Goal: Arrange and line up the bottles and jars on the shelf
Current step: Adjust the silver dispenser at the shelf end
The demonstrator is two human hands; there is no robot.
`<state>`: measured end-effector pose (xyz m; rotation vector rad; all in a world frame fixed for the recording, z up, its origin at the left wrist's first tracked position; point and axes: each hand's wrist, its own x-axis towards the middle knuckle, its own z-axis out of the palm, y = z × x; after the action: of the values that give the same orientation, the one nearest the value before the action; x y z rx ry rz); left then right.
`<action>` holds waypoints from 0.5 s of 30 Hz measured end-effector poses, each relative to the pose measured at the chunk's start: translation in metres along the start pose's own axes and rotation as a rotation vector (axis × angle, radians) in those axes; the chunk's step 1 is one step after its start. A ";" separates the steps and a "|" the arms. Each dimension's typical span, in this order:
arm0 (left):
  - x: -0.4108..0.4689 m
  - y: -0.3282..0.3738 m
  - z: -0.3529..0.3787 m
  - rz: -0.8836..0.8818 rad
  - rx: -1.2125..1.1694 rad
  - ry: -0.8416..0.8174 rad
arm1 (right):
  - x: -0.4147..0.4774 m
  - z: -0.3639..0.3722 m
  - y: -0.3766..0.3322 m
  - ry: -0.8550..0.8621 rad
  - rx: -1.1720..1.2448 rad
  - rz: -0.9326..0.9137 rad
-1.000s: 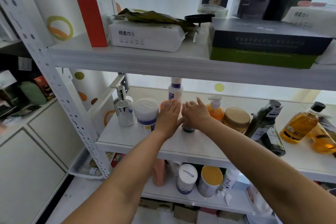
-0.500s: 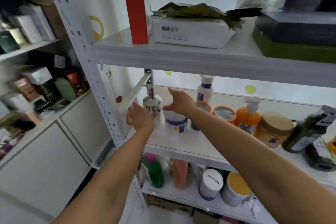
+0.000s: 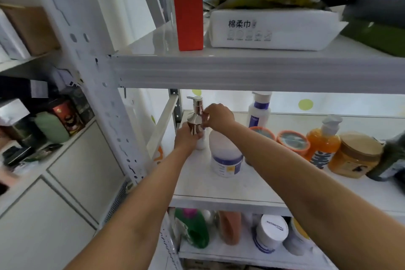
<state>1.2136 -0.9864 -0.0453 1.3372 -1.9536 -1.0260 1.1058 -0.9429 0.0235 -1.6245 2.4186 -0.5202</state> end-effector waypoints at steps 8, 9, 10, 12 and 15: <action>0.045 0.012 0.021 0.050 0.094 -0.025 | 0.039 0.001 0.021 0.083 -0.010 0.027; 0.050 0.012 0.023 0.055 0.100 -0.035 | 0.041 0.001 0.023 0.089 -0.014 0.031; 0.053 0.013 0.025 0.056 0.093 -0.044 | 0.043 0.001 0.024 0.092 -0.020 0.035; 0.060 0.012 0.030 0.056 0.084 -0.053 | 0.048 0.002 0.028 0.104 -0.037 0.038; 0.065 0.017 0.031 0.055 0.109 -0.068 | 0.050 0.003 0.032 0.060 -0.075 0.023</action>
<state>1.1575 -1.0352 -0.0469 1.3142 -2.1114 -0.9628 1.0600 -0.9785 0.0107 -1.6306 2.5266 -0.4864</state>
